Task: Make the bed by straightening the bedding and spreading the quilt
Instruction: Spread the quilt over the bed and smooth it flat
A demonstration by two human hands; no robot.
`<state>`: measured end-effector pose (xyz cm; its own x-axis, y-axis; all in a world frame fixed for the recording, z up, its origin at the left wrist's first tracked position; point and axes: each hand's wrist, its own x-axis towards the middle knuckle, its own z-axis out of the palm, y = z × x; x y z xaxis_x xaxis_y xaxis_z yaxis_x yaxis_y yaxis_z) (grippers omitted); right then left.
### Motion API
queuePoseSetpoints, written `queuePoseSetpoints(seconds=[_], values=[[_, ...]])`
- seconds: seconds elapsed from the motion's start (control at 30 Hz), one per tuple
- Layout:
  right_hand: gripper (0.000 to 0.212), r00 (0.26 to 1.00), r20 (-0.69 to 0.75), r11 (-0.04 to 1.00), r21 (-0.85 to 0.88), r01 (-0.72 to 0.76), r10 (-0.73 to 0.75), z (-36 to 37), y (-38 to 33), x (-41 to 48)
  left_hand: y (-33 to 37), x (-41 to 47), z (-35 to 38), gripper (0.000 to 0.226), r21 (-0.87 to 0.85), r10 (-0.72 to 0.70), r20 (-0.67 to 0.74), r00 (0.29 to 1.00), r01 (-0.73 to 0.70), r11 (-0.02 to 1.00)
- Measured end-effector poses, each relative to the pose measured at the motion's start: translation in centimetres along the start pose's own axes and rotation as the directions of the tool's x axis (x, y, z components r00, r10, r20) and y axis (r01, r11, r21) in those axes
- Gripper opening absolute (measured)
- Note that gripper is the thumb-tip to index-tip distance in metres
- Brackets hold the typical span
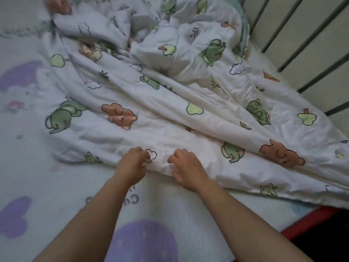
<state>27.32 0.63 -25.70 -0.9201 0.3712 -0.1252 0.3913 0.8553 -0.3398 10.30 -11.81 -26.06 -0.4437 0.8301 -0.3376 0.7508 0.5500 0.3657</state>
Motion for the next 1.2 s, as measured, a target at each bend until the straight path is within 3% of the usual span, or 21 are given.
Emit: queuePoseSetpoints(seconds=[0.13, 0.23, 0.37, 0.47, 0.57, 0.63, 0.7, 0.77, 0.87, 1.03, 1.2], values=[[0.072, 0.990, 0.105, 0.978, -0.196, -0.075, 0.097, 3.0, -4.2, 0.8, -4.7, -1.9, 0.3, 0.070, 0.148, 0.040, 0.107, 0.993, -0.055, 0.987], [0.083, 0.989, 0.022, 0.940, -0.314, -0.134, 0.149, 4.7, -5.7, 1.6, -6.0, -1.6, 0.5, 0.084, 0.226, 0.106, 0.065, 0.992, -0.118, 0.967], [0.054, 0.978, -0.192, 0.908, -0.391, -0.153, 0.083, 5.6, -6.3, 2.7, -7.1, -0.1, 1.7, 0.066, 0.288, 0.191, -0.096, 0.977, -0.156, 0.945], [0.035, 0.965, -0.257, 0.900, -0.408, -0.154, 0.048, 5.1, -6.2, 2.8, -7.7, 0.6, 2.1, 0.041, 0.314, 0.213, -0.163, 0.963, -0.154, 0.937], [0.042, 0.960, -0.269, 0.942, -0.298, -0.156, 0.074, 4.7, -5.9, 2.3, -7.4, 0.0, 1.0, 0.021, 0.248, 0.174, -0.149, 0.973, -0.134, 0.960], [0.035, 0.962, -0.255, 0.956, -0.247, -0.159, 0.095, 4.1, -6.2, 1.5, -7.0, -0.7, 0.0, 0.012, 0.213, 0.139, -0.157, 0.978, -0.104, 0.971], [0.047, 0.967, -0.239, 0.950, -0.273, -0.150, 0.084, 3.8, -6.8, 1.1, -7.0, -1.3, -0.8, 0.004, 0.218, 0.166, -0.169, 0.972, -0.127, 0.968], [0.056, 0.961, -0.269, 0.930, -0.331, -0.162, 0.071, 3.4, -7.8, 1.1, -7.1, -2.3, -1.6, 0.007, 0.208, 0.207, -0.172, 0.963, -0.170, 0.963], [0.047, 0.944, -0.327, 0.908, -0.382, -0.174, 0.043, 3.2, -9.6, 1.1, -7.1, -4.4, -2.9, 0.012, 0.208, 0.252, -0.161, 0.954, -0.217, 0.954], [0.041, 0.987, -0.157, 0.962, -0.271, -0.016, -0.028, 2.9, -11.7, -1.6, -7.8, -8.9, -3.7, 0.014, 0.268, 0.245, -0.080, 0.966, -0.216, 0.939], [0.018, 0.981, 0.187, 0.998, -0.045, 0.050, -0.041, 3.1, -14.6, -7.7, -7.4, -15.7, -1.5, 0.024, 0.364, 0.223, 0.067, 0.972, -0.232, 0.902]])
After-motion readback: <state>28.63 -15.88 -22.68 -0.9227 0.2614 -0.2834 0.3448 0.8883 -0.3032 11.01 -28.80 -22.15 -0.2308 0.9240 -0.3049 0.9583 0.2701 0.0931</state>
